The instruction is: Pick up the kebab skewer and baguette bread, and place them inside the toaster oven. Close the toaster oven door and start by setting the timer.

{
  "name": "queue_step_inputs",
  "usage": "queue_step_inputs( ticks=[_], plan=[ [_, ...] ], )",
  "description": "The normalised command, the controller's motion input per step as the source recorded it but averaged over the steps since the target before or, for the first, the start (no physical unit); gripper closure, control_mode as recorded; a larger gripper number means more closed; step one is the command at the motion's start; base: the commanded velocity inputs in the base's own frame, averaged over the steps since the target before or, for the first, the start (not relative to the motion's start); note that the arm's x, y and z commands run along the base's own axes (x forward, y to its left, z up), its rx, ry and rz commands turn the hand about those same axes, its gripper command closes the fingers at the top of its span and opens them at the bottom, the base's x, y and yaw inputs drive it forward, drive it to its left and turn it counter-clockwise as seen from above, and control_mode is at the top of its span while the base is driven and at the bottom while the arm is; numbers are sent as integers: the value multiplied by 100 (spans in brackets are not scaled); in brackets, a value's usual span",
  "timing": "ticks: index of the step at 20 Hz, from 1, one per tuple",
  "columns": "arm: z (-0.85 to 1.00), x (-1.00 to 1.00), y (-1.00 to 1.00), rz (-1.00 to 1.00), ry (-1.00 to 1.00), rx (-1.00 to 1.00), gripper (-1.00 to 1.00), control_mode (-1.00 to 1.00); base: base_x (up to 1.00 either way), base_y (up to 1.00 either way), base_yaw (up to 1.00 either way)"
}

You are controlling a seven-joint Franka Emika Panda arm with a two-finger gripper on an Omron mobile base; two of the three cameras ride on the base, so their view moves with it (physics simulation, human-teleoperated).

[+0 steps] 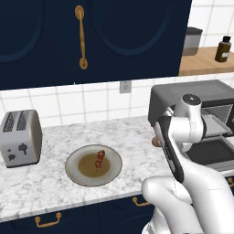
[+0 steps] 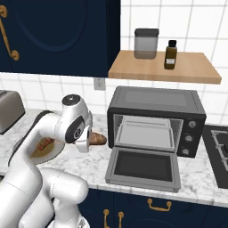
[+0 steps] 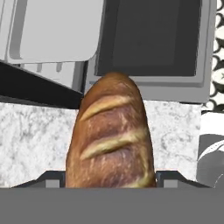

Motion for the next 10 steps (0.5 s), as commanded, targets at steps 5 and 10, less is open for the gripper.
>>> queue_step_inputs(
  ticks=[5,10],
  plan=[
    [9,-5,-91,-3,-14,0,100,-100,0,0,0],
    [16,0,-97,0,-14,1,100,-100,0,0,0]
  ],
)
